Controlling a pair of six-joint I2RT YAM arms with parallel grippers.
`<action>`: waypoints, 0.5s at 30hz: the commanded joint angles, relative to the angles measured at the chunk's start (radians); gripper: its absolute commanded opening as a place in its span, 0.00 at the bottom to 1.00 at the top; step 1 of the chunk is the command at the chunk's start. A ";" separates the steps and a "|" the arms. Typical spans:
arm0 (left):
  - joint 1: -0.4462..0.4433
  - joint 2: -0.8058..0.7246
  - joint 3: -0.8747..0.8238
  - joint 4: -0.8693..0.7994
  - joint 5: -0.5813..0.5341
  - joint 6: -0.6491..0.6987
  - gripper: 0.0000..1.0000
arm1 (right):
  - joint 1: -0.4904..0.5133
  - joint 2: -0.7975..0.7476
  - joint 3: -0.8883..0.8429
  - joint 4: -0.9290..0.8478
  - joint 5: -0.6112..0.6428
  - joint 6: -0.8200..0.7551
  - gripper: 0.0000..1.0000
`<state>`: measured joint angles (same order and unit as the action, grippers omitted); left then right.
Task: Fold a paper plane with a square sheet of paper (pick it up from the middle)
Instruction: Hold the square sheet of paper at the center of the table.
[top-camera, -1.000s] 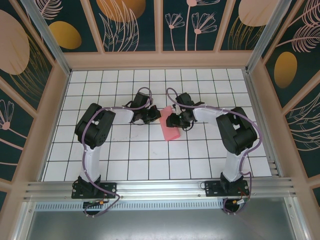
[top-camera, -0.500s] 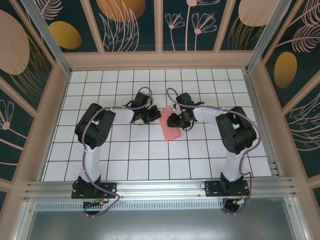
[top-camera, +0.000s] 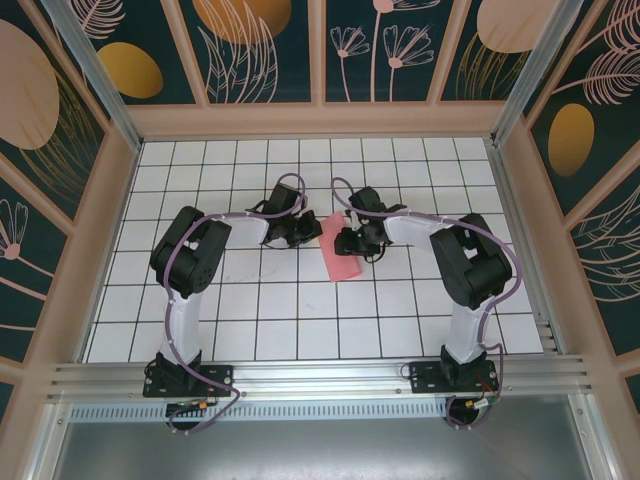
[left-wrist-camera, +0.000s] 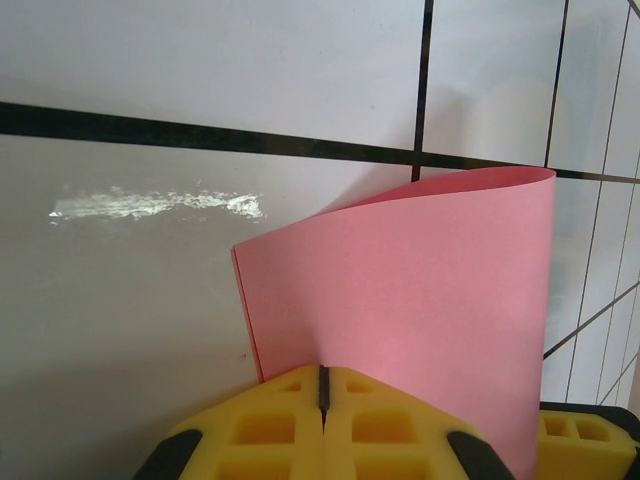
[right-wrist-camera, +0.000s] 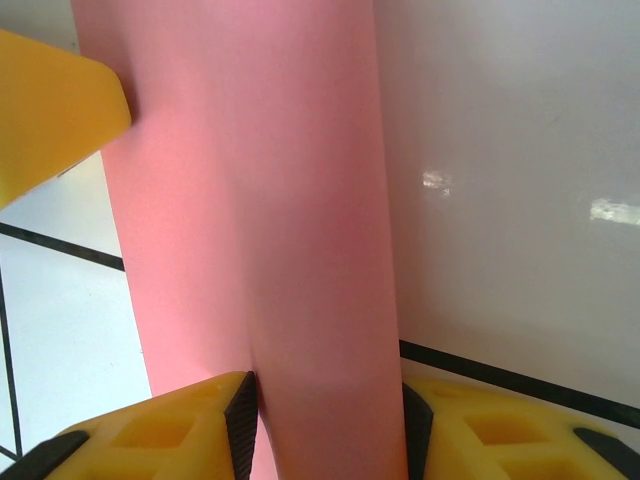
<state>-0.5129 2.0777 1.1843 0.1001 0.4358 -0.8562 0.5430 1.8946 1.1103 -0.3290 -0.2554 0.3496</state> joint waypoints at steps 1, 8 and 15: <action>0.012 0.061 -0.014 -0.127 -0.106 0.030 0.00 | -0.002 0.141 -0.063 -0.051 0.154 -0.003 0.45; 0.011 0.053 0.016 -0.142 -0.104 0.043 0.00 | 0.033 0.170 -0.061 -0.070 0.246 0.012 0.44; 0.011 0.020 0.084 -0.147 -0.076 0.060 0.00 | 0.060 0.211 -0.069 -0.082 0.326 0.027 0.43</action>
<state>-0.5125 2.0808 1.2354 0.0189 0.4042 -0.8268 0.6079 1.9095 1.1301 -0.3584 -0.0910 0.3683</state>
